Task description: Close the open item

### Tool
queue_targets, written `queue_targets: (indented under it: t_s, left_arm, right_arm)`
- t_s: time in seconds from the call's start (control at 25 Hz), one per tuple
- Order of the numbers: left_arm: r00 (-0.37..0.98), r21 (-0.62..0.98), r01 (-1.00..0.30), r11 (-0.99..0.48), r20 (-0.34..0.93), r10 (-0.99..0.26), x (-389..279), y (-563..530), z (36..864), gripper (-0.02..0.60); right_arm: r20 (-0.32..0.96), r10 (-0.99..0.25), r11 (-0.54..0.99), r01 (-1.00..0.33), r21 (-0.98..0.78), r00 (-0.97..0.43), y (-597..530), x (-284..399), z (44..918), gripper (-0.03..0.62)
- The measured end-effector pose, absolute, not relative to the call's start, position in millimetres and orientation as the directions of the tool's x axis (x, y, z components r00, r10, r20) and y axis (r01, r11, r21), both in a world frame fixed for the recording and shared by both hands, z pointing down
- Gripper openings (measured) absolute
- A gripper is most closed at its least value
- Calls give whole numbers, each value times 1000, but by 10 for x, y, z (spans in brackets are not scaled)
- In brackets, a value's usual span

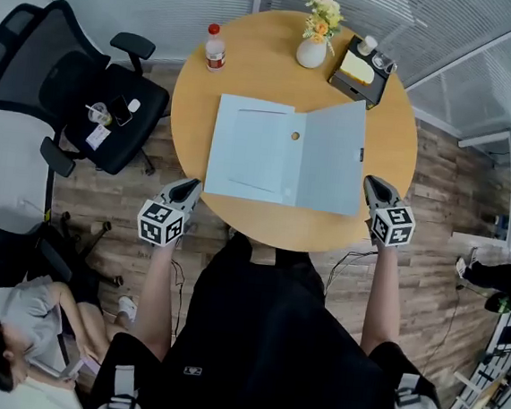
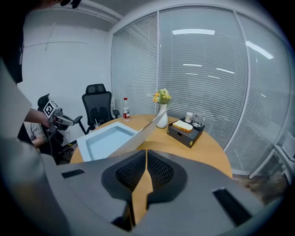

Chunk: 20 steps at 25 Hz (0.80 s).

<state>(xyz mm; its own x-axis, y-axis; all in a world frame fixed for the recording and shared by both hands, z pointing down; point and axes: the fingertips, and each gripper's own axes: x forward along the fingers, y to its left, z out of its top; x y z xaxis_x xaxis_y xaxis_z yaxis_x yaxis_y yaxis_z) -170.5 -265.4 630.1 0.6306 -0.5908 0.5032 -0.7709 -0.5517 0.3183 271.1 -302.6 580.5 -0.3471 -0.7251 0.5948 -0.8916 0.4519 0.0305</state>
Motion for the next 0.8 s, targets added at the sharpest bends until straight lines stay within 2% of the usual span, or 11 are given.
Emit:
queue_targets:
  t_s: [0.04, 0.12, 0.28, 0.4, 0.6, 0.8]
  left_arm:
    - [626, 318, -774, -547, 515, -585, -1703, -2677, 6355, 27]
    - [604, 296, -787, -541, 547, -580, -1712, -2714, 6487, 172]
    - [614, 287, -766, -575, 593, -521, -1632, -2700, 6772, 282]
    - [633, 283, -714, -640, 650, -420, -1499, -2532, 6991, 323]
    - [597, 237, -617, -751, 762, -250, -1399, -2301, 7309, 331]
    - [590, 236, -610, -757, 772, -235, -1364, -2322, 7334, 334]
  right_arm:
    - [595, -723, 461, -887, 36, -351, -3082, 2703, 5797, 8]
    - [596, -720, 473, -880, 45, -356, -3179, 2698, 5800, 8]
    - [588, -722, 478, -877, 45, -364, -3395, 2676, 5825, 8]
    - [582, -721, 480, -877, 28, -376, -3483, 2630, 5817, 8]
    - [568, -712, 515, -857, 24, -412, -3602, 2462, 5762, 8]
    - [548, -703, 558, -830, 29, -454, -3689, 2267, 5671, 8]
